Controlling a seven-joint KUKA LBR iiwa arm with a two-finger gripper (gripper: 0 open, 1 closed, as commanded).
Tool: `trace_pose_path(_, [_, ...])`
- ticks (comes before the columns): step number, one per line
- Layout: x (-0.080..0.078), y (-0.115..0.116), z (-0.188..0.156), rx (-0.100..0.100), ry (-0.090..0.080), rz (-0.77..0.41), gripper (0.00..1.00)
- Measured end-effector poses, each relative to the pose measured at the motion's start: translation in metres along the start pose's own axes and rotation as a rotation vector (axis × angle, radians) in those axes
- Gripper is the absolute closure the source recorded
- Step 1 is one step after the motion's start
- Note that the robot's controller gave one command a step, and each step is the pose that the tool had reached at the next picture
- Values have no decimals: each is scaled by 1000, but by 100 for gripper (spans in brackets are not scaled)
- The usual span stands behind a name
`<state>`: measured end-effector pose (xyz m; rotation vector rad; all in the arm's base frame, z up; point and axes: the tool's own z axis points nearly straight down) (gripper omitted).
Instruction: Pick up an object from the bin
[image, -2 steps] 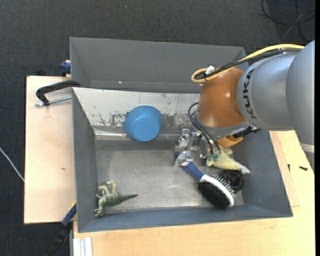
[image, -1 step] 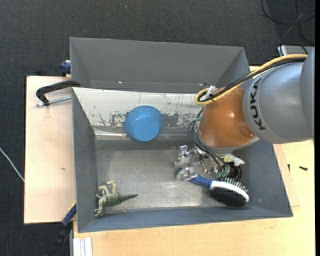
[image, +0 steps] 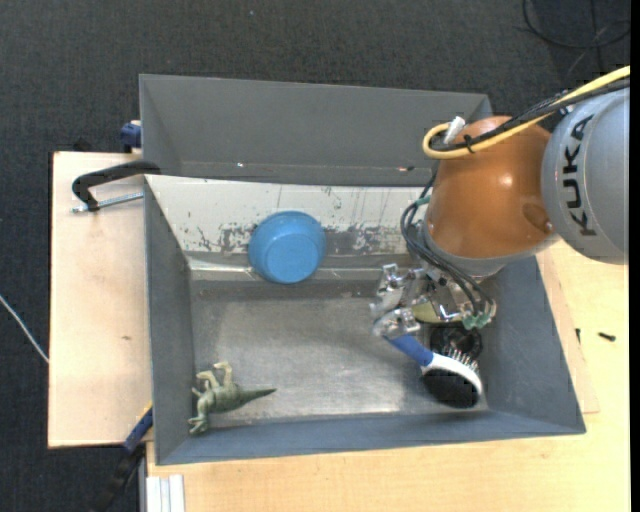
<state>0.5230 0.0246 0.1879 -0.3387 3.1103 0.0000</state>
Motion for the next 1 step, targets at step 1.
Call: trace_pose_path(1, [3,0,-12,-1,6,-47,100])
